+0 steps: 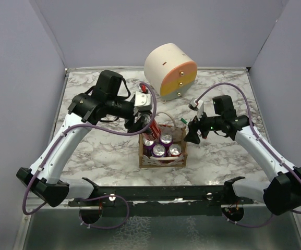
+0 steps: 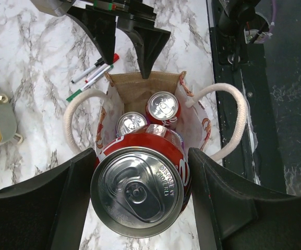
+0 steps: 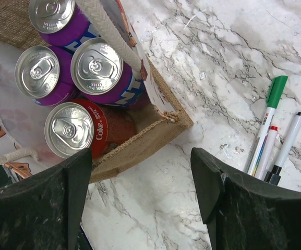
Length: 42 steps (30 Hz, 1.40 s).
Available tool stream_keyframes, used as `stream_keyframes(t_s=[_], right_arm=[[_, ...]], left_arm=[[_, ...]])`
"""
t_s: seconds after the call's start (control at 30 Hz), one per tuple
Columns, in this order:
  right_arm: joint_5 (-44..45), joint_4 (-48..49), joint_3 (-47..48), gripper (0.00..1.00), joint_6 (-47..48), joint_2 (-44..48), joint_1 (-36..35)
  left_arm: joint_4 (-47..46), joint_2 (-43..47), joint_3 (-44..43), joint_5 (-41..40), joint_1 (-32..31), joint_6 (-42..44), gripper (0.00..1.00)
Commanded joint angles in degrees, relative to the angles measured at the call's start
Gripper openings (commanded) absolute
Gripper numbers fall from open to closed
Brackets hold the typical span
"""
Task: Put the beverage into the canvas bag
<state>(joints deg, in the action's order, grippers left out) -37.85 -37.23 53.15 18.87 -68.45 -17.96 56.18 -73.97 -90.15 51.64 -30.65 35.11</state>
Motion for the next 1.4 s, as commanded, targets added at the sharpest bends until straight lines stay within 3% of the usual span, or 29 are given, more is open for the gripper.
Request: stream_keyframes(t_s=[0.0,0.63,0.97,1.37], right_arm=[[2.7,0.9,-0.9,0.73,1.6,1.2,0.3],[-2.2,-0.2,-2.4,0.60,2.6,2.2,1.5],[-3.3,0.0,-2.8,0.58,2.1,3.1,2.0],[-3.7,0.0,-2.9,0.47,2.2,3.6,2.0]], left_arm=[[-2.7,-1.2,-1.0,1.5,-2.5,2.7,0.00],[-9.9,-11.9,-3.2,-3.0,-13.8,5.4,0.00],[-23.2,-15.3,2.1,-3.4,-15.2,0.3,0.00],[-32.0,-14.8,8.2,-7.6,-15.3,-4.0,0.00]])
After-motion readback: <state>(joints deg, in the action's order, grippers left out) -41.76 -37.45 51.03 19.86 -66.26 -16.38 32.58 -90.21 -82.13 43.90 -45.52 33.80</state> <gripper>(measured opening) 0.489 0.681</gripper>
